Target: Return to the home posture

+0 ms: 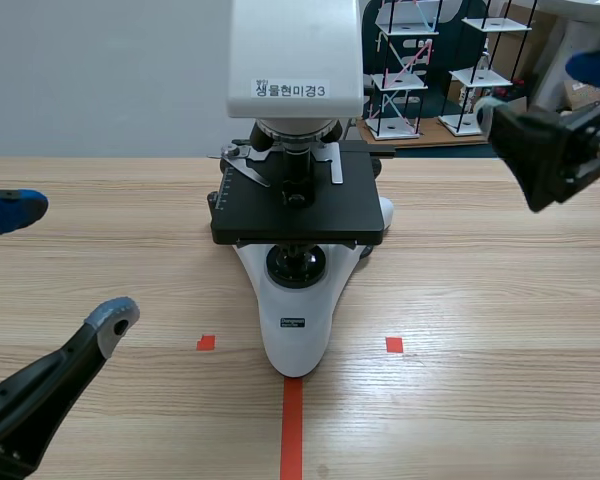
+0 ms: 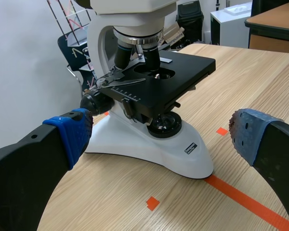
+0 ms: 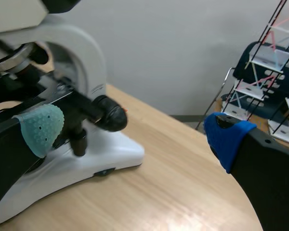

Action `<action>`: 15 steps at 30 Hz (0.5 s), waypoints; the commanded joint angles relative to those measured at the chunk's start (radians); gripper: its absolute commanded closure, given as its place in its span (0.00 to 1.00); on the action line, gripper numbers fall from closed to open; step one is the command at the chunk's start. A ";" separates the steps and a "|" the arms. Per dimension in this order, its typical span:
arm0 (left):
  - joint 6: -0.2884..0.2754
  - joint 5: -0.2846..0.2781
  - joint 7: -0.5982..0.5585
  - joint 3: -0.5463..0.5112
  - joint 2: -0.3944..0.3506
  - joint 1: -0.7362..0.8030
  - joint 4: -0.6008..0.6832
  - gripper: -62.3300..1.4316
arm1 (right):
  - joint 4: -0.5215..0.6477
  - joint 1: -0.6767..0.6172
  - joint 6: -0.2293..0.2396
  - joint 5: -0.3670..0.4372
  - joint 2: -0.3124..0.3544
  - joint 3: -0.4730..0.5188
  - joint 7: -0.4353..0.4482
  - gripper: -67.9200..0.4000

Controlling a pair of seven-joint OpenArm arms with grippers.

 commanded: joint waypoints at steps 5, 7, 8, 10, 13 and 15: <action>0.006 -0.010 -0.016 -0.003 0.005 0.005 0.013 0.04 | 0.122 -0.228 0.000 0.010 0.014 0.086 0.030 0.04; 0.006 -0.010 -0.016 -0.003 0.005 0.005 0.013 0.04 | 0.154 -0.311 0.000 0.010 0.014 0.110 0.031 0.04; 0.006 -0.010 -0.016 -0.003 0.005 0.005 0.013 0.04 | 0.167 -0.351 0.000 0.010 0.014 0.122 0.037 0.04; 0.006 -0.010 -0.016 -0.003 0.005 0.005 0.013 0.04 | 0.183 -0.421 0.000 0.010 0.014 0.140 0.061 0.04; 0.006 -0.010 -0.016 -0.003 0.005 0.005 0.013 0.04 | 0.194 -0.511 0.000 0.009 0.013 0.163 0.113 0.04; 0.006 -0.010 -0.016 -0.003 0.005 0.005 0.013 0.04 | 0.199 -0.560 0.000 0.006 0.013 0.174 0.142 0.04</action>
